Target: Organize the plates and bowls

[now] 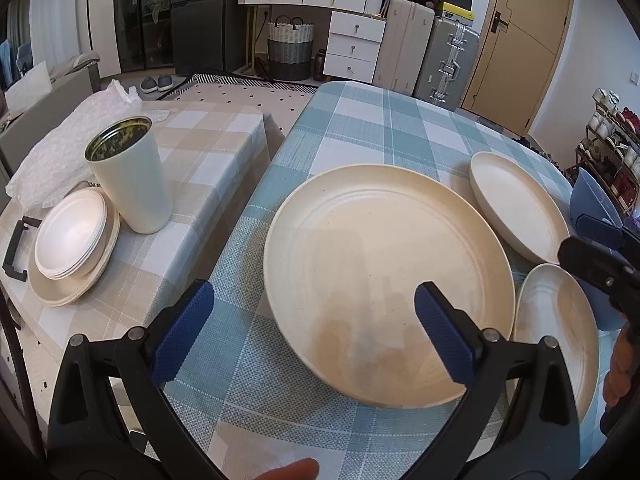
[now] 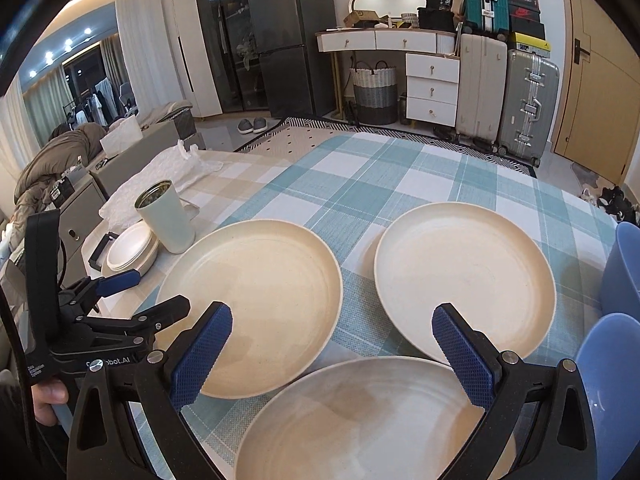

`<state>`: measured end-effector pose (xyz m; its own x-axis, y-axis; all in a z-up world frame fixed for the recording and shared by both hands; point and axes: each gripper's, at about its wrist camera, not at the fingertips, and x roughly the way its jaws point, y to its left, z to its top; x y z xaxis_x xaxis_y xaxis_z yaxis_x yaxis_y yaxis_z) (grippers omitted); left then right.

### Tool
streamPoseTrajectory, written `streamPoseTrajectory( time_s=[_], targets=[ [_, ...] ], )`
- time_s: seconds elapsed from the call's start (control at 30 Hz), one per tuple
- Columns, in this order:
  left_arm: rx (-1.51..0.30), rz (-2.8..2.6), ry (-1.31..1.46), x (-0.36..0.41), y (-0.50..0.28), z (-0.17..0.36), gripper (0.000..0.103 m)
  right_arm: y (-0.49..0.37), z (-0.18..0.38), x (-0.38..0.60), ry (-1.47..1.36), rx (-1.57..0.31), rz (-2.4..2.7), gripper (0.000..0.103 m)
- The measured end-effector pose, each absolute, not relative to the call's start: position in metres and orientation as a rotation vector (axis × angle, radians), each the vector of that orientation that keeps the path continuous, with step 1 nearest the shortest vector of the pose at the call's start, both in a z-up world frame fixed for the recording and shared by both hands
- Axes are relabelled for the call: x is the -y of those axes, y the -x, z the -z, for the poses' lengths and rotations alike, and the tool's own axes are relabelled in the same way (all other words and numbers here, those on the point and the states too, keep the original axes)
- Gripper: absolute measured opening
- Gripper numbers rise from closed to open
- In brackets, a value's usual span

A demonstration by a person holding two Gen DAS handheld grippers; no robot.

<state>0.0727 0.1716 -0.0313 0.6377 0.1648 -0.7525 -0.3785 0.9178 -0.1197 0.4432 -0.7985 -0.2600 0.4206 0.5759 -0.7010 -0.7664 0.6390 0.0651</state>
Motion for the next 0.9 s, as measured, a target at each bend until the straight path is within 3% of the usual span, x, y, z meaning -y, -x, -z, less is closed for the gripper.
streamPoseTrajectory(
  time_s=[0.1, 0.33, 0.5, 0.67, 0.9],
  targets=[
    [-0.839, -0.310, 0.288, -0.175, -0.074, 0.036, 0.095, -0.444, 0.267, 0.791, 0.301, -0.765, -0.861, 0.102],
    [-0.854, -0.294, 0.308, -0.179, -0.075, 0.041, 0.091, -0.445, 0.287, 0.771, 0.349, -0.801, -0.882, 0.086],
    [-0.852, -0.280, 0.311, -0.179, -0.075, 0.042, 0.089, -0.452, 0.301, 0.762, 0.342, -0.844, -0.882, 0.081],
    [-0.873, -0.270, 0.309, -0.176, -0.077, 0.047, 0.076, -0.457, 0.313, 0.755, 0.345, -0.884, -0.882, 0.072],
    [-0.881, -0.257, 0.310, -0.174, -0.077, 0.049, 0.064, -0.460, 0.324, 0.751, 0.371, -0.896, -0.883, 0.048]
  ],
)
